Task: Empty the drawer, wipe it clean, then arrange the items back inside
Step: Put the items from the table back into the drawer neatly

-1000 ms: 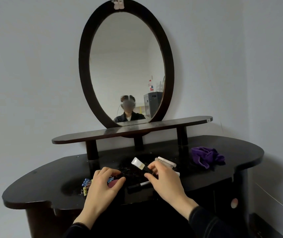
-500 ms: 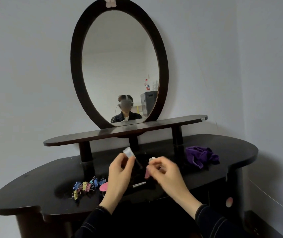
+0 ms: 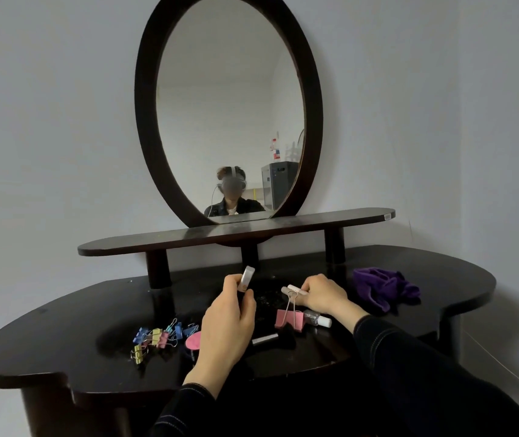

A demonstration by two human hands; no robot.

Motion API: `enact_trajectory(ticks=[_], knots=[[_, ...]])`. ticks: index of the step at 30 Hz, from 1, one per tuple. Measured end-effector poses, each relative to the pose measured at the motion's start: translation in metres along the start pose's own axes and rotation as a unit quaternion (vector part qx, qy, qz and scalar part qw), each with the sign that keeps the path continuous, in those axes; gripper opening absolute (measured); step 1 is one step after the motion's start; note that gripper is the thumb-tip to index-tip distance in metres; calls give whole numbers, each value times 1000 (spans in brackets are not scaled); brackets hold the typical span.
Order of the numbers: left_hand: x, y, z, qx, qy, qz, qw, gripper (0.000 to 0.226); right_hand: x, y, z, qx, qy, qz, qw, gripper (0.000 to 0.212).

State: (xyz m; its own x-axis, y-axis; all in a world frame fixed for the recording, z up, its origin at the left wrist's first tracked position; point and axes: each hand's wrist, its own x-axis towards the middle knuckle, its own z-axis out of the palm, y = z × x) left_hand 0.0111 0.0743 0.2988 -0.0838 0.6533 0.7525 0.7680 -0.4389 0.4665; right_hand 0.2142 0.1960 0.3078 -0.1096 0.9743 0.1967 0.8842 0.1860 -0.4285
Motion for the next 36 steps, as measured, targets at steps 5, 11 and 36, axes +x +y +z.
enact_trajectory(ticks=[5, 11, 36], knots=[[-5, 6, -1, 42, -42, 35, 998, 15, 2, 4, 0, -24, 23, 17, 999, 40], [-9, 9, -1, 164, -105, 81, 977, 22, -9, 20, 0, 100, 66, -12, 993, 31], [-26, 41, -17, -125, 76, 15, 989, 16, -75, 29, -29, 535, 55, 19, 843, 20]])
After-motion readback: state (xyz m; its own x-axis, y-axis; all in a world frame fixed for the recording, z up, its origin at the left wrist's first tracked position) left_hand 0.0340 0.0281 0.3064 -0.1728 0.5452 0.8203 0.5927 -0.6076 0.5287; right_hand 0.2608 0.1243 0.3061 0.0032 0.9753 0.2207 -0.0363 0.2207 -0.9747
